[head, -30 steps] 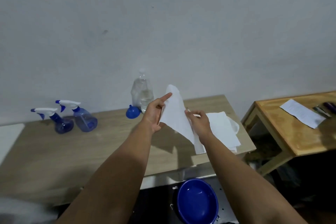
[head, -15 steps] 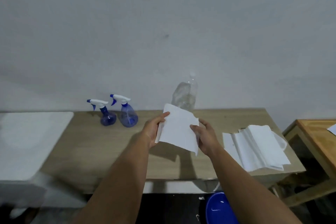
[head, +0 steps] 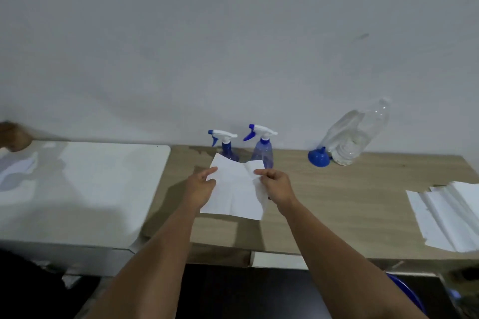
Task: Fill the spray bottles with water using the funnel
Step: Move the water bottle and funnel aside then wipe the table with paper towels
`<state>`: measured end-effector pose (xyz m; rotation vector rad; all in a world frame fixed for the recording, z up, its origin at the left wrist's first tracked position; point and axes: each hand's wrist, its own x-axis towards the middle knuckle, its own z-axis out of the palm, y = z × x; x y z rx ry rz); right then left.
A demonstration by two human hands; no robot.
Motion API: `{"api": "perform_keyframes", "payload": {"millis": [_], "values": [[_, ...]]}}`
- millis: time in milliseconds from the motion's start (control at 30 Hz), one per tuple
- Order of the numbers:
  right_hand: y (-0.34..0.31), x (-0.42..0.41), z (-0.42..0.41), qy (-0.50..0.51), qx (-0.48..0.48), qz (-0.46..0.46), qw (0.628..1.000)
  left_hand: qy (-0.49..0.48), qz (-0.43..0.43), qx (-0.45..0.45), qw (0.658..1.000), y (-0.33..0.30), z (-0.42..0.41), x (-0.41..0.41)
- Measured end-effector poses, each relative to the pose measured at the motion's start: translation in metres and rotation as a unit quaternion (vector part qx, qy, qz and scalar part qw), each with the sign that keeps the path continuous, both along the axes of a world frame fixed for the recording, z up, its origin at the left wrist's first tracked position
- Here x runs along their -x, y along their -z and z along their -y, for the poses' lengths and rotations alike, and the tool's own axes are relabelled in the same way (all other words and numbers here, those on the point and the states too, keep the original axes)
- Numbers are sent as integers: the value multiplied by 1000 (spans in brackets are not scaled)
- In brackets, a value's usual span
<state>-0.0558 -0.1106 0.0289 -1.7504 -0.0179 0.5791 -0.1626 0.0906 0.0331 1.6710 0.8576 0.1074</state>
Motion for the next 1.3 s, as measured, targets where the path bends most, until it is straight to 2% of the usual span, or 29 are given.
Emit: {"api": "perform_keyframes", "payload": {"millis": [67, 200, 333, 433, 567, 667, 767, 867, 1000, 1300], "values": [[17, 4, -32, -15, 16, -8, 1000, -1, -17, -42, 999, 12, -27, 10], [51, 7, -89, -29, 40, -19, 999, 30, -81, -181, 980, 43, -86, 17], [78, 9, -127, -61, 75, -11, 995, 34, -64, -169, 983, 79, -121, 18], [87, 14, -139, -121, 157, 69, 978, 33, -69, -222, 972, 93, -131, 23], [93, 21, -141, -121, 275, 203, 932, 57, -76, -418, 903, 104, -137, 31], [93, 31, -145, -175, 329, 259, 891, 115, -60, -497, 858, 114, -142, 29], [98, 43, -157, -268, 382, 299, 832, 222, -45, -533, 816, 129, -146, 23], [118, 46, -169, -350, 412, 305, 784, 296, -70, -565, 767, 144, -148, 16], [141, 45, -167, -365, 431, 333, 755, 303, -99, -569, 758, 157, -148, 15], [145, 39, -161, -367, 428, 347, 749, 295, -119, -555, 769, 157, -137, 14]]}}
